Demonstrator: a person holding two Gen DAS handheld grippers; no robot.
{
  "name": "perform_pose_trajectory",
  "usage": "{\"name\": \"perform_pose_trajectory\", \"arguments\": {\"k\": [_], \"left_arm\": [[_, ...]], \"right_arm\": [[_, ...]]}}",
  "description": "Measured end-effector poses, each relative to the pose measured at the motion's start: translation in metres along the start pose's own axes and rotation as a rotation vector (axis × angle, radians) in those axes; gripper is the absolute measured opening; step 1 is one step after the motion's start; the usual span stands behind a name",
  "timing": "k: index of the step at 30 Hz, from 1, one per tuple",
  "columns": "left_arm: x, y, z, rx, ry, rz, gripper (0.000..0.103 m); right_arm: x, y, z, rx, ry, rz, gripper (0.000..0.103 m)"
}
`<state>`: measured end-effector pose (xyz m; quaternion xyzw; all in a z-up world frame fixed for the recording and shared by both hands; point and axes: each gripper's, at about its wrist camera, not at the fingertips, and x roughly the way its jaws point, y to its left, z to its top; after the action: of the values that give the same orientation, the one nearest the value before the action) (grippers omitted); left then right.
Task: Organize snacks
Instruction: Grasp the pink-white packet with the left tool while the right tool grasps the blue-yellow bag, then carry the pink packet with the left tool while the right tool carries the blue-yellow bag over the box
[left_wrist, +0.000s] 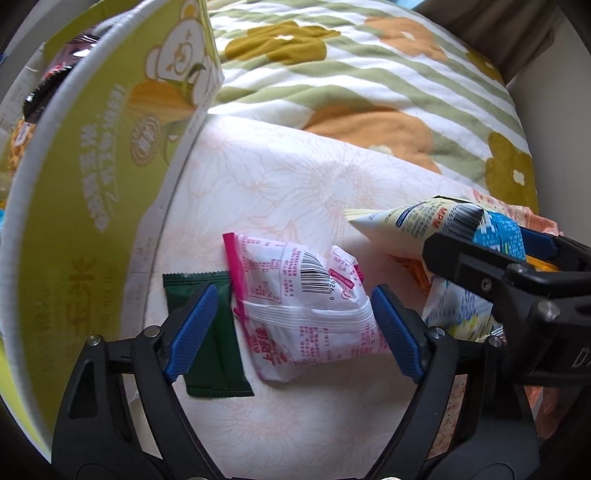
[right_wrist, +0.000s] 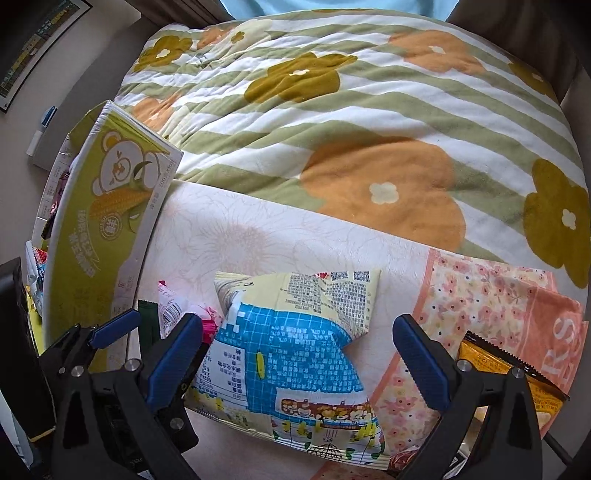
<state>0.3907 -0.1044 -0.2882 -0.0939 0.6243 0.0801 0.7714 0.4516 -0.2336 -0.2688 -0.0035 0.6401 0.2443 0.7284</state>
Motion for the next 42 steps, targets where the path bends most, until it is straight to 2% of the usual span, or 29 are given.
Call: {"name": "perform_pose_trajectory", "arguments": {"k": [6,19,26,29,31,34,37,42], "left_arm": [[0.013,-0.001,-0.007,-0.008,0.042,-0.011,0.07],[0.007,-0.011,-0.018,0.077,0.02,-0.002,0.048],[0.0,-0.014,-0.024,0.102,0.005,-0.013,0.044],[0.0,-0.014,-0.026,0.099,-0.002,-0.021,0.043],[-0.002,-0.013,-0.027,0.094,-0.007,-0.027,0.043],[-0.005,-0.011,-0.029,0.094,-0.013,-0.029,0.043],[-0.007,-0.01,-0.033,0.099,-0.023,-0.035,0.042],[-0.015,-0.008,-0.036,0.101,-0.037,-0.044,0.042]], "right_arm": [[0.011,-0.006,-0.008,0.002,0.037,0.008,0.102],[0.009,-0.002,-0.014,-0.059,0.024,-0.027,0.102],[0.009,0.002,-0.017,-0.104,0.011,-0.045,0.098],[0.009,0.002,-0.02,-0.109,0.004,-0.042,0.095],[0.012,0.004,-0.023,-0.113,0.01,-0.029,0.082],[0.015,0.008,-0.029,-0.124,0.007,-0.035,0.071],[0.011,0.008,-0.034,-0.12,-0.005,-0.036,0.065],[0.0,0.009,-0.04,-0.113,-0.03,-0.032,0.061]]}}
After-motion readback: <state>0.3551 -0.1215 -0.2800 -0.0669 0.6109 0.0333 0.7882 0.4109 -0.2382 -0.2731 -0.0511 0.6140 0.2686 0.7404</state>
